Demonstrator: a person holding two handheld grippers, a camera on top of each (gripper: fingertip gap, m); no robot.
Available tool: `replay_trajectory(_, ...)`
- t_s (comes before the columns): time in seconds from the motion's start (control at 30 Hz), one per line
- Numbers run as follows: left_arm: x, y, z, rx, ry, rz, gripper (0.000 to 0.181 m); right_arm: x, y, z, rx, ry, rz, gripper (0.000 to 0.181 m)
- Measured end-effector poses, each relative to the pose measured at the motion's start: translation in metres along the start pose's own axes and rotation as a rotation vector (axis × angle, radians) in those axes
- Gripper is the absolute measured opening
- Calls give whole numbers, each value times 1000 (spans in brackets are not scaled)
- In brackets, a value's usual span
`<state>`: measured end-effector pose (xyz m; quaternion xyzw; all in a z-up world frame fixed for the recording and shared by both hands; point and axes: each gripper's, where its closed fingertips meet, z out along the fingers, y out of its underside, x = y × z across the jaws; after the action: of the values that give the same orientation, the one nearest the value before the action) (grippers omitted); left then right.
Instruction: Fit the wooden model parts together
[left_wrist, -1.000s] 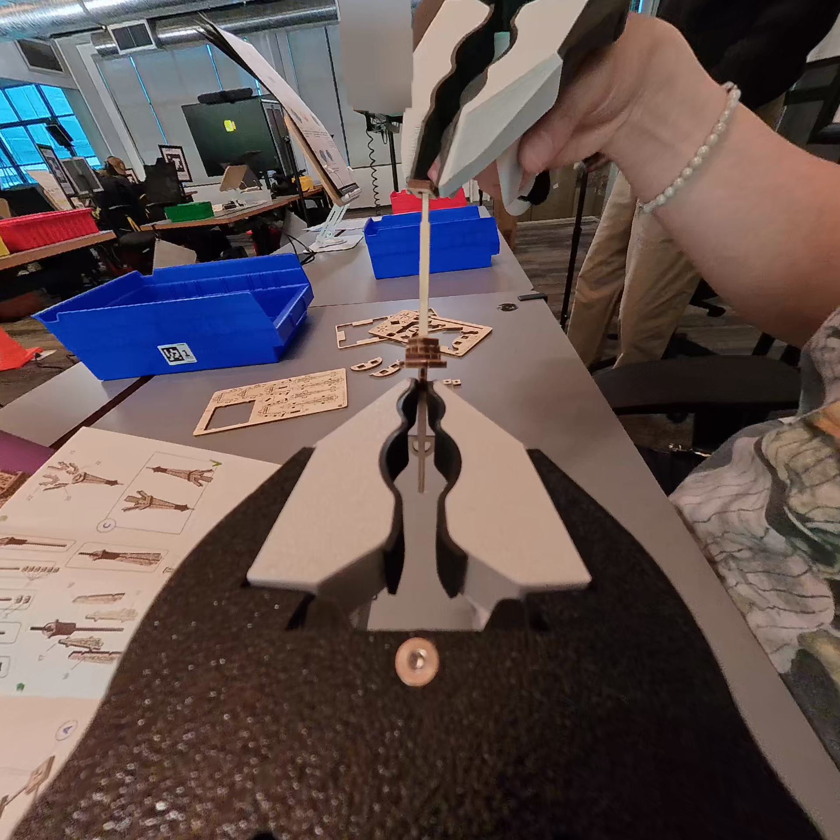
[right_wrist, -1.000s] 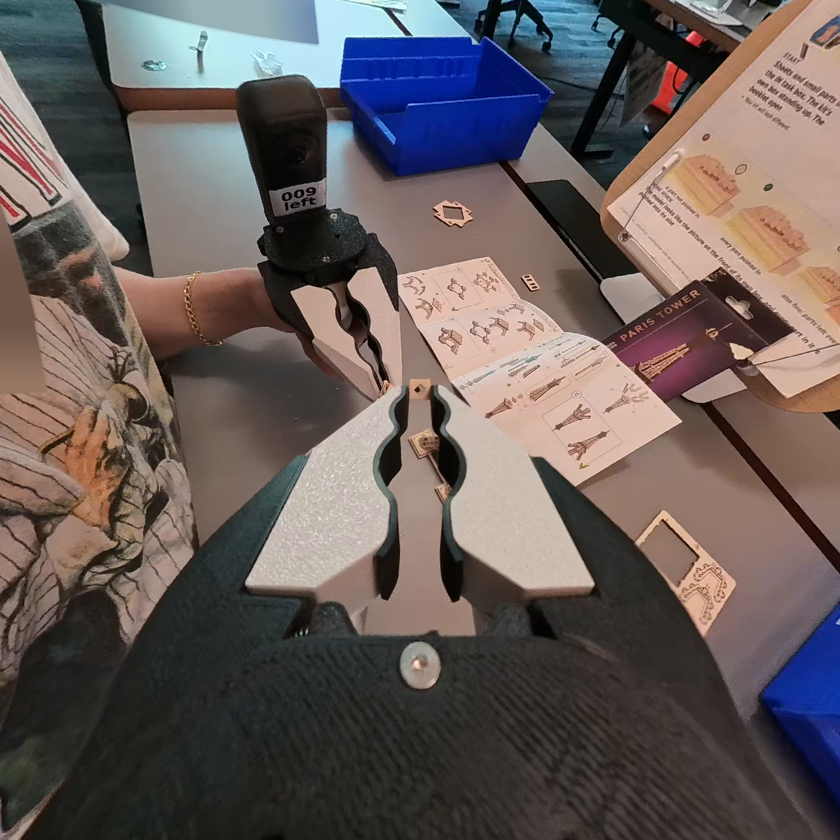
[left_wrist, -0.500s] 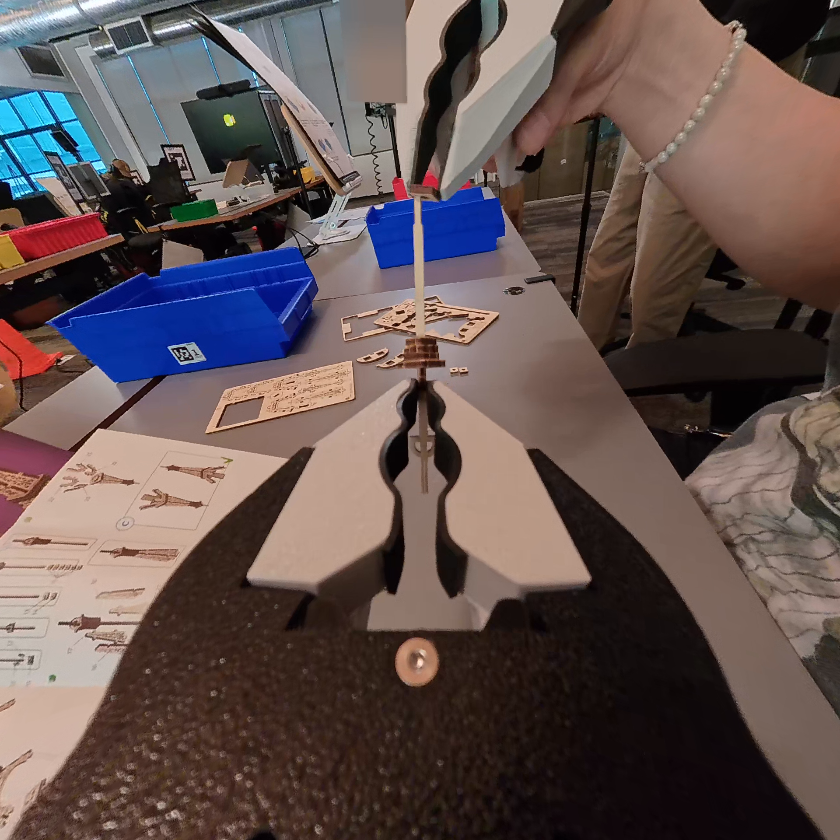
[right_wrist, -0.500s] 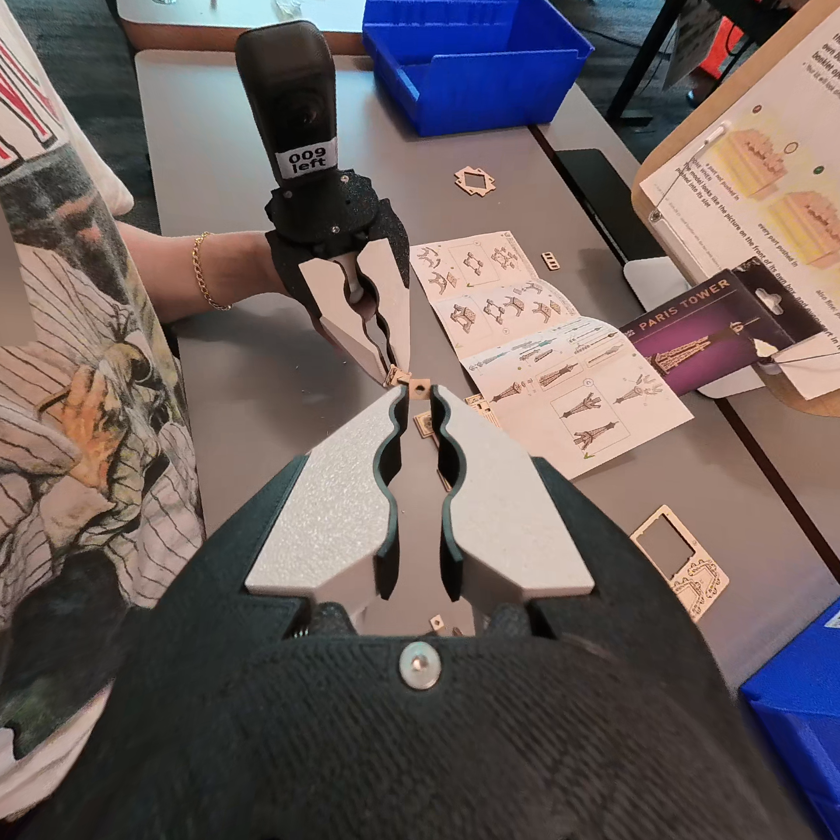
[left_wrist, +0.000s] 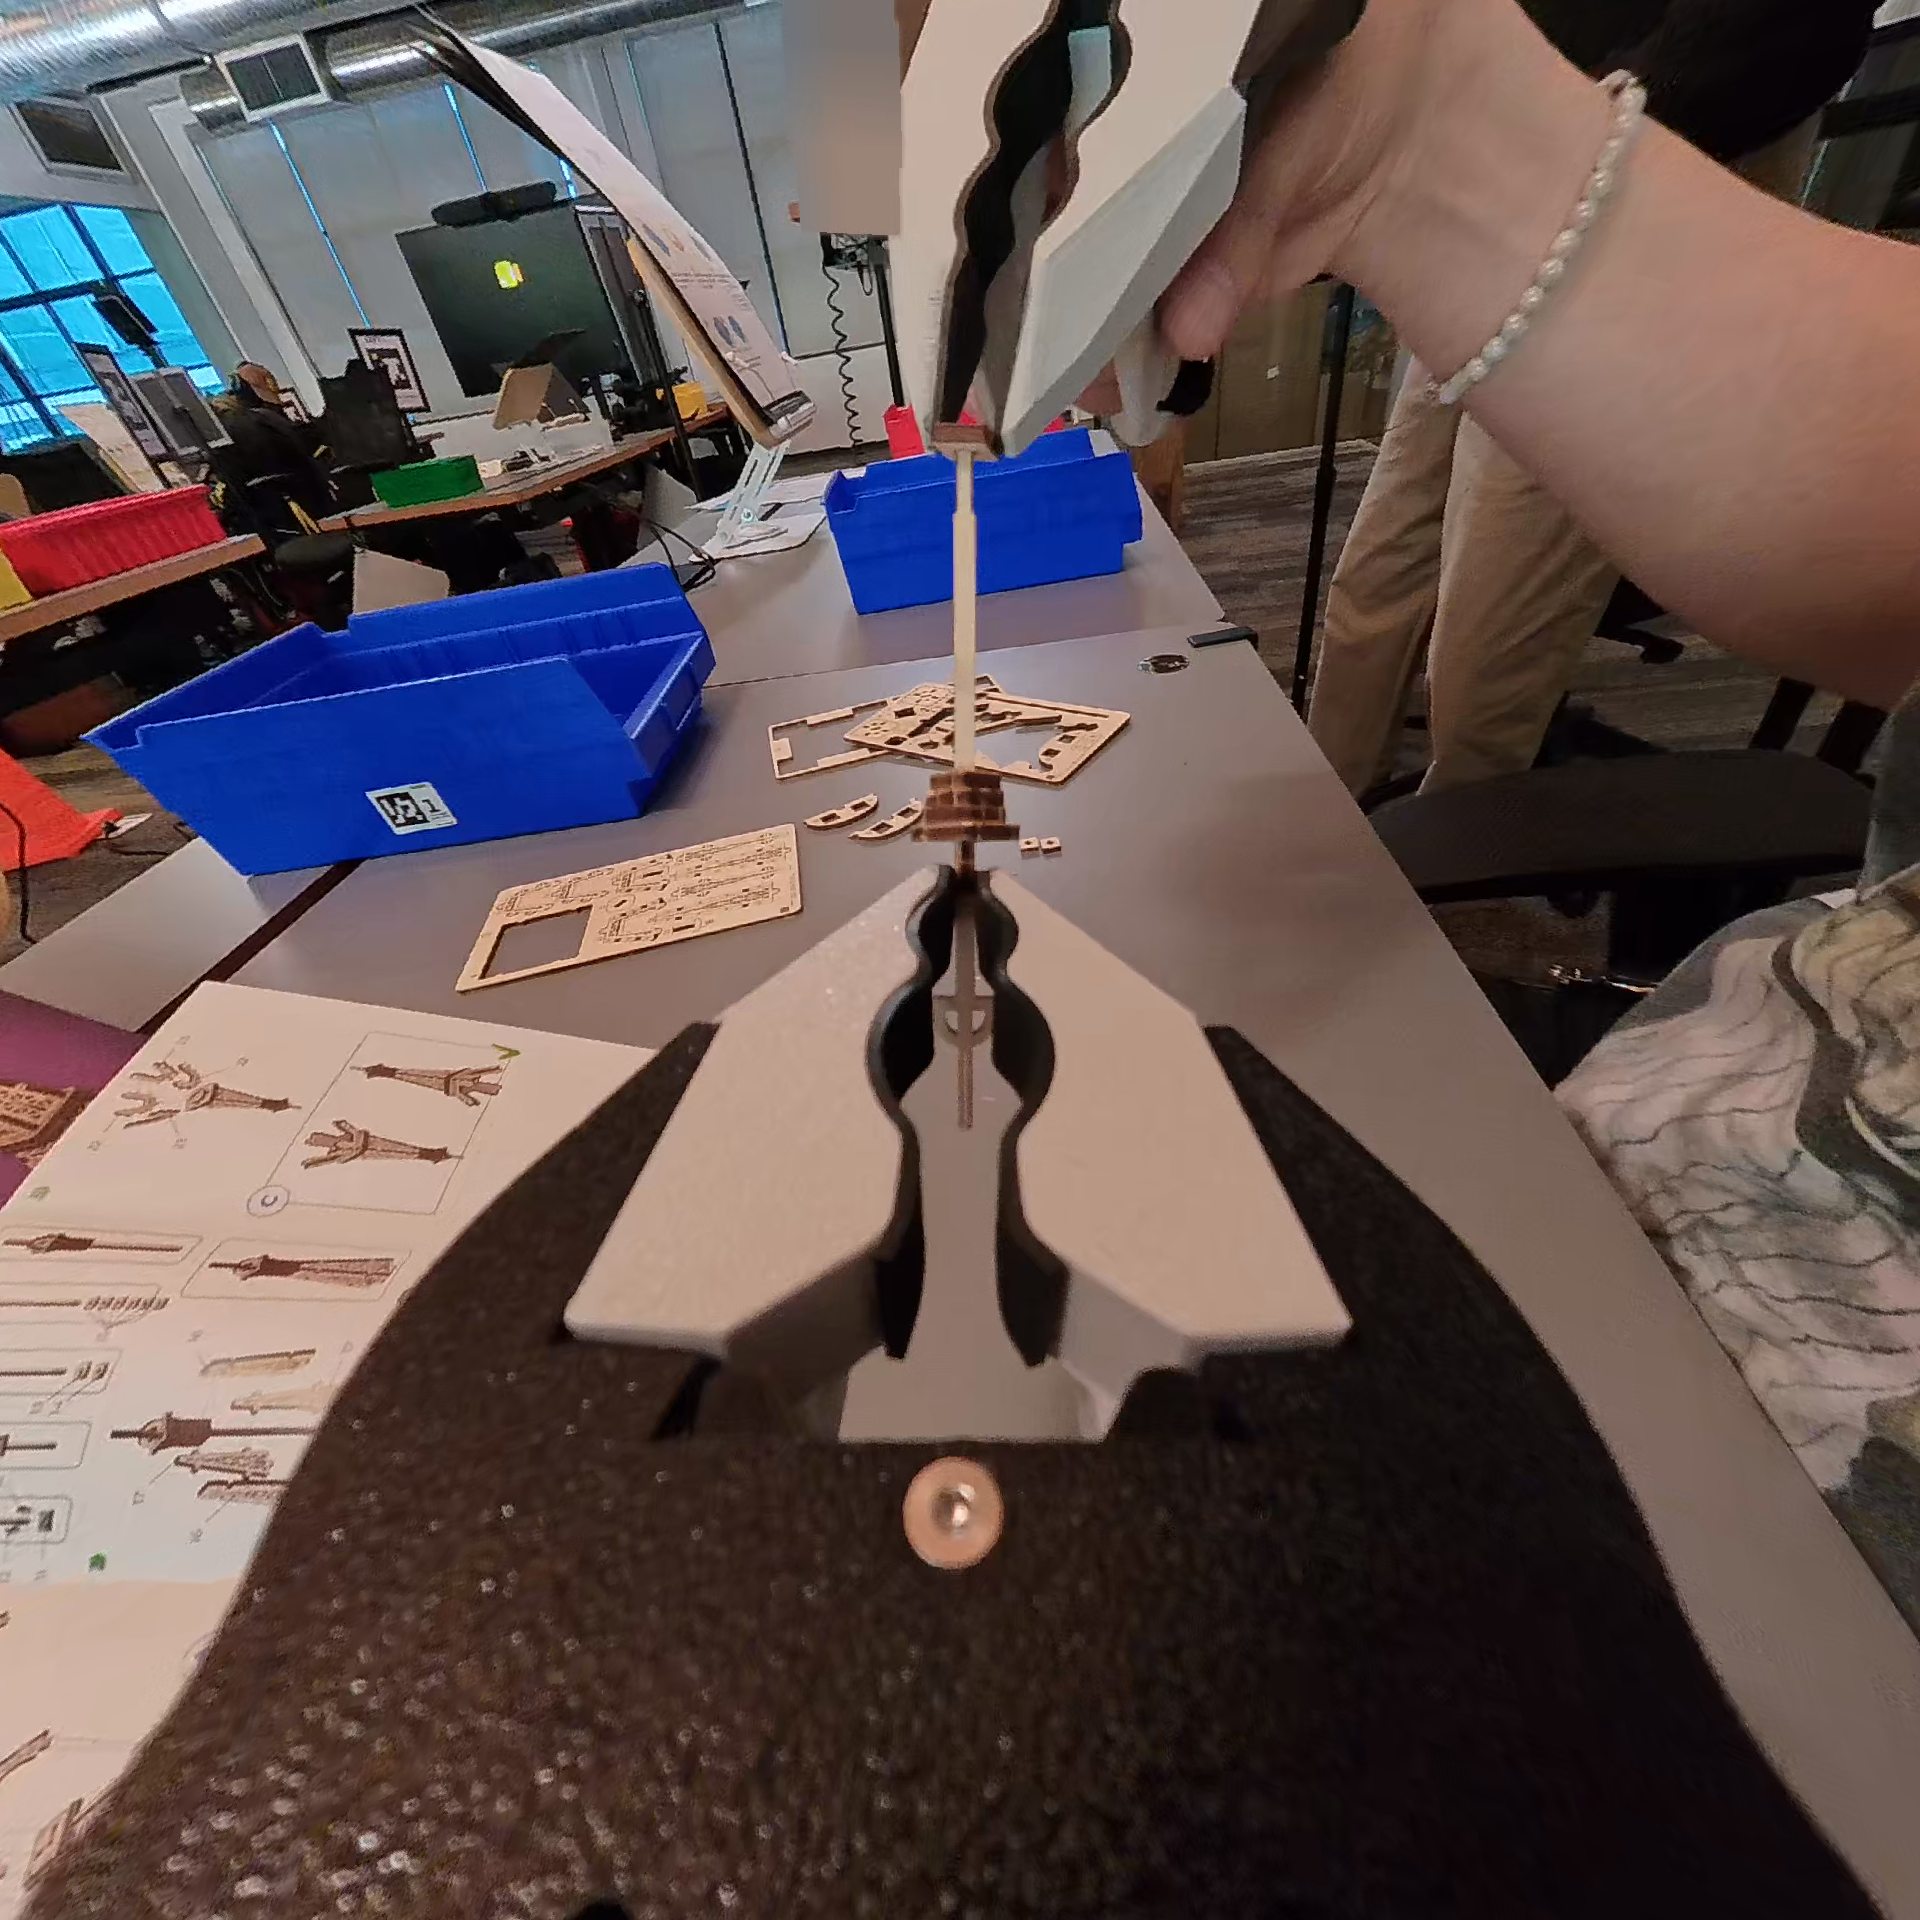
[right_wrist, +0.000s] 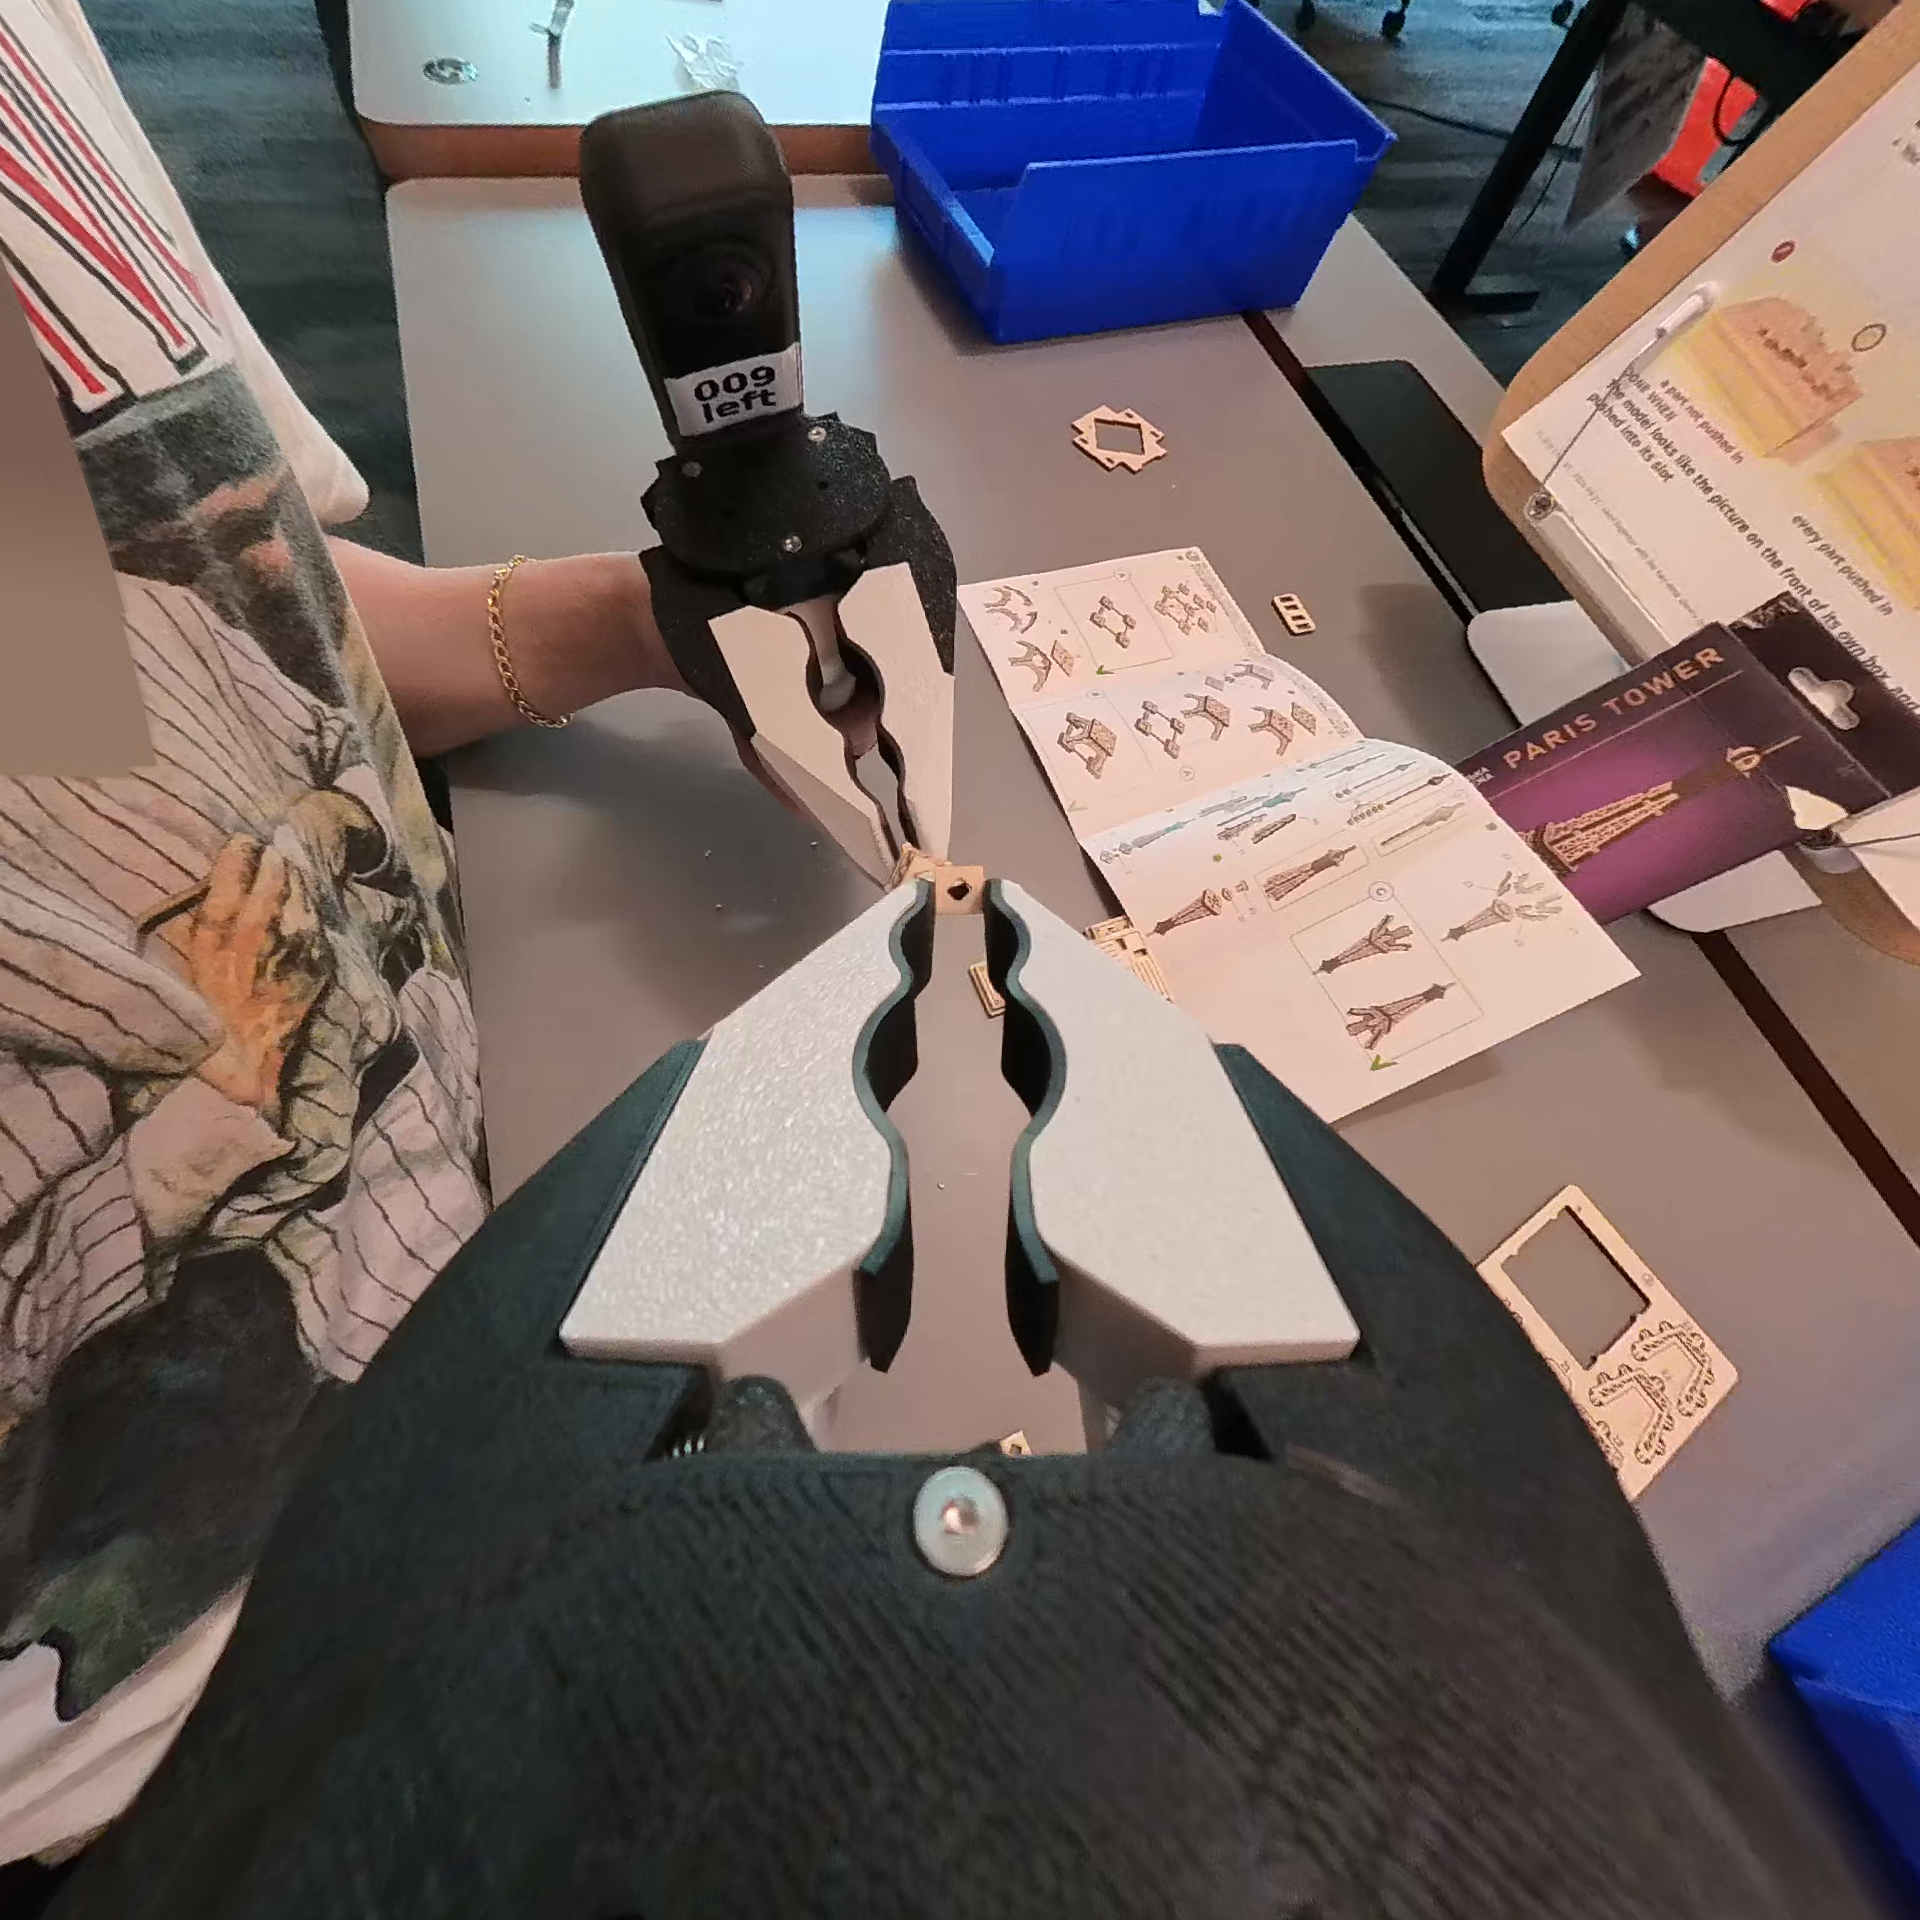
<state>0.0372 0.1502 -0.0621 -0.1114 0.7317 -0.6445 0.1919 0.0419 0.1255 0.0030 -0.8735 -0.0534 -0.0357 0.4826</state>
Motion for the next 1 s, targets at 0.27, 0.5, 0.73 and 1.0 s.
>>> replay_trajectory(0.27,13,-5,-2,49,95,-18,0,-19,-8,-4,57,-126,-76,7)
replay_trajectory(0.5,16,-10,-3,76,103,19,0,-23,-14,-5,12,-170,-156,7)
replay_trajectory(0.73,23,-16,-4,113,140,43,0,-37,-23,-5,-61,-246,-343,7)
replay_trajectory(1.0,12,-21,-6,120,40,104,0,-29,-34,1,-127,-136,-350,7)
